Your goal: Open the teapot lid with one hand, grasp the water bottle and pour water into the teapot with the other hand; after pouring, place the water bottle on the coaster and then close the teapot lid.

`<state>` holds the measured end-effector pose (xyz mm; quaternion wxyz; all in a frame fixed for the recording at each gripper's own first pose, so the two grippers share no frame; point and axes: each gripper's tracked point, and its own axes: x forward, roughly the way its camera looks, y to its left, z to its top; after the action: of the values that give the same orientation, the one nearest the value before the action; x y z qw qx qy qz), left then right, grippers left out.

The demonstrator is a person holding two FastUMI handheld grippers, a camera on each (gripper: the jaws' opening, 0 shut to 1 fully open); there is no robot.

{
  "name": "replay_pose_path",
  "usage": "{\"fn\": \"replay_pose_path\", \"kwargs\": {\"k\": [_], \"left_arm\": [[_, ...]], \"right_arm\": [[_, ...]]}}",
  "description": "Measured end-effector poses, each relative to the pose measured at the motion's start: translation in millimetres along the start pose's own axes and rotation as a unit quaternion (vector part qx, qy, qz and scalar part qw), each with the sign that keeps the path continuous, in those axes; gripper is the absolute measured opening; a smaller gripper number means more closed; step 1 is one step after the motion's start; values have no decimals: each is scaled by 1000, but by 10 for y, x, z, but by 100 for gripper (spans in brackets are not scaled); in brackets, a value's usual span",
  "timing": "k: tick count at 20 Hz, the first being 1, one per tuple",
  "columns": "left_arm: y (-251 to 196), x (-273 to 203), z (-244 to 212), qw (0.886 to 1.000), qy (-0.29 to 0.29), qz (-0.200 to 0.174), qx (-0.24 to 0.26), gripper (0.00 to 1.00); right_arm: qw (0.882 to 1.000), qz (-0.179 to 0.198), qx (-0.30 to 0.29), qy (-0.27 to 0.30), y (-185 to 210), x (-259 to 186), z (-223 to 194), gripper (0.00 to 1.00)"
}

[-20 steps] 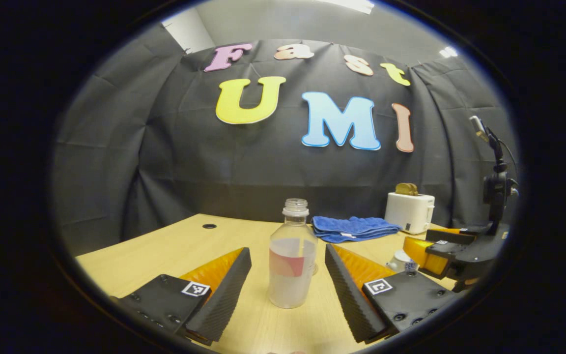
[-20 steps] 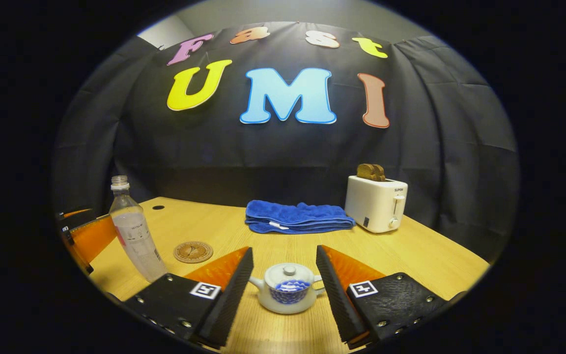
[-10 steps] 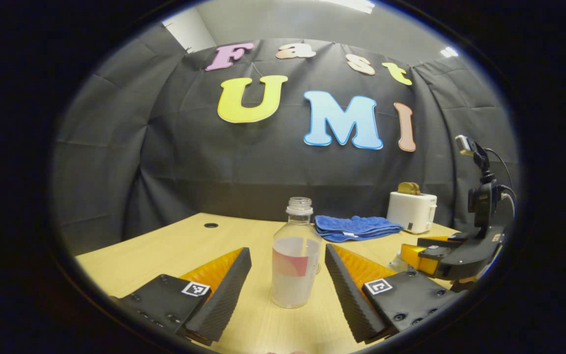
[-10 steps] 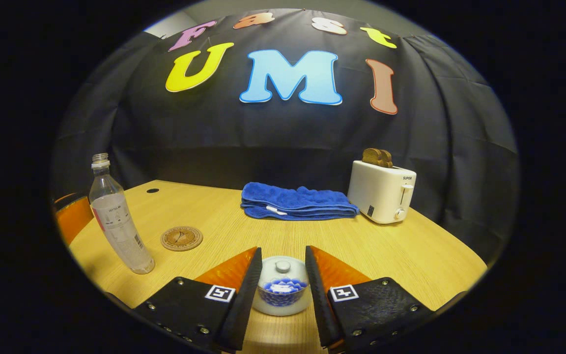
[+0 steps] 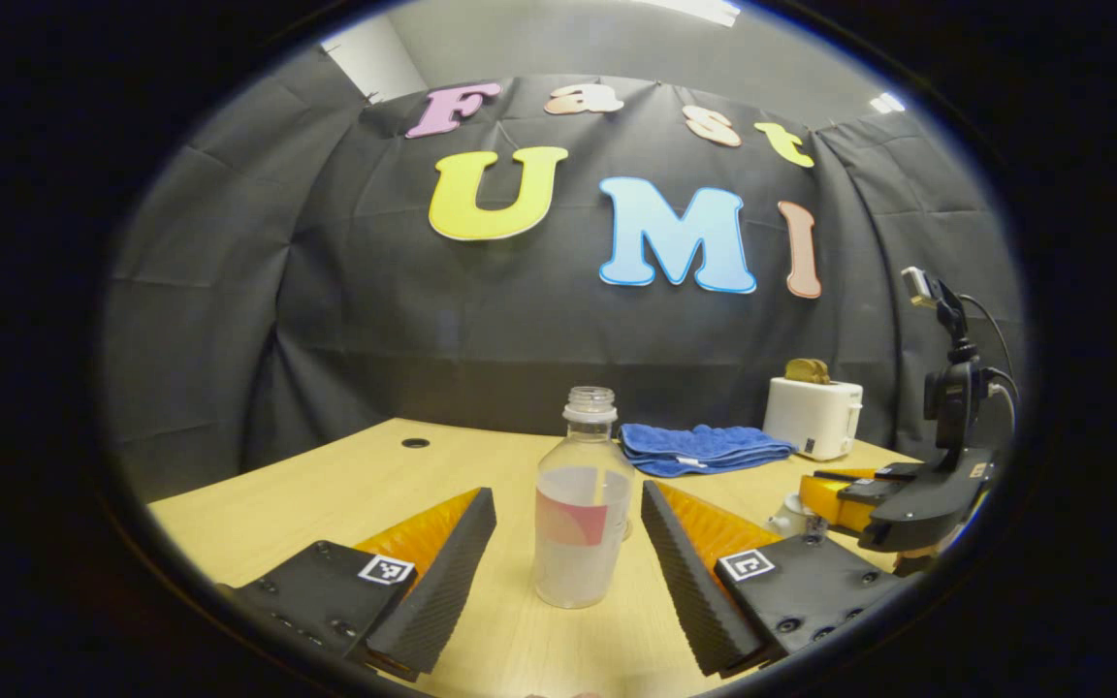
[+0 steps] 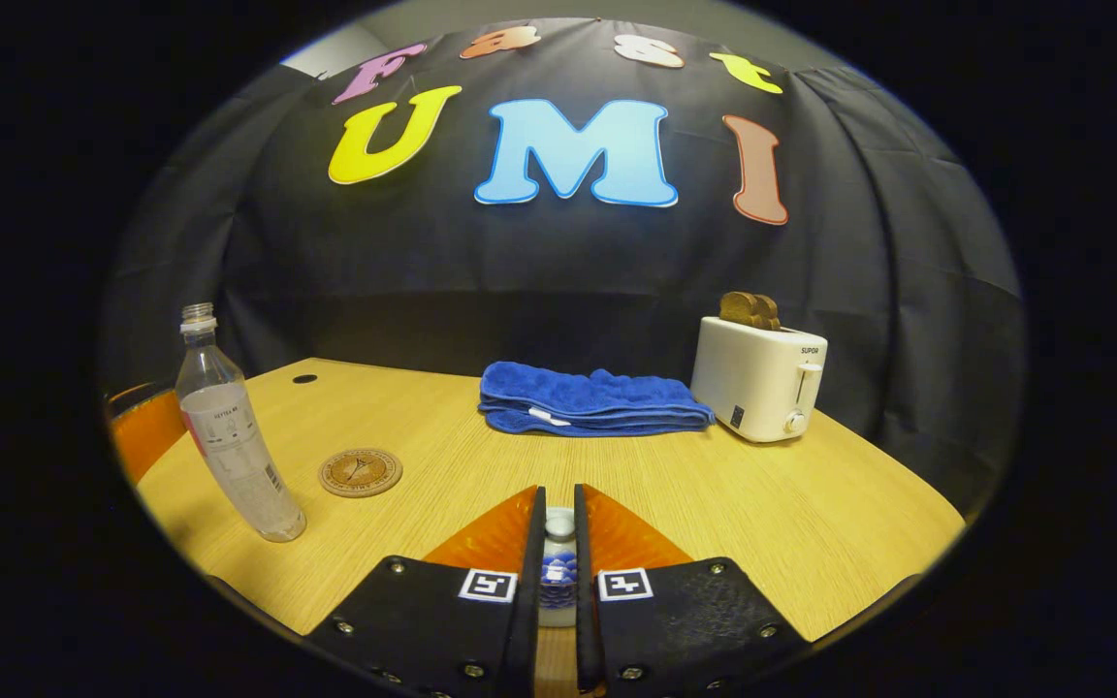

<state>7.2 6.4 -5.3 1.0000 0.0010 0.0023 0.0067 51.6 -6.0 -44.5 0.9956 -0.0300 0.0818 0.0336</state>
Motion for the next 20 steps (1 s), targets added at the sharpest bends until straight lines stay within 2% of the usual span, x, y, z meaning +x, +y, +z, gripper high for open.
{"fn": "replay_pose_path", "kwargs": {"k": [2,3,7,20], "left_arm": [[-2,14,-3,1000,2,-1,3,100],[-1,26,-16,1000,2,0,6,100],[7,55,-59,1000,9,-3,15,100],[-66,488,-407,997,64,-6,46,100]], "right_arm": [[1000,0,10,-4,-1,-50,18,15],[1000,0,13,-3,1,-11,20,6],[1000,5,20,-5,4,-7,34,6],[996,19,44,-71,-55,-386,583,5]]}}
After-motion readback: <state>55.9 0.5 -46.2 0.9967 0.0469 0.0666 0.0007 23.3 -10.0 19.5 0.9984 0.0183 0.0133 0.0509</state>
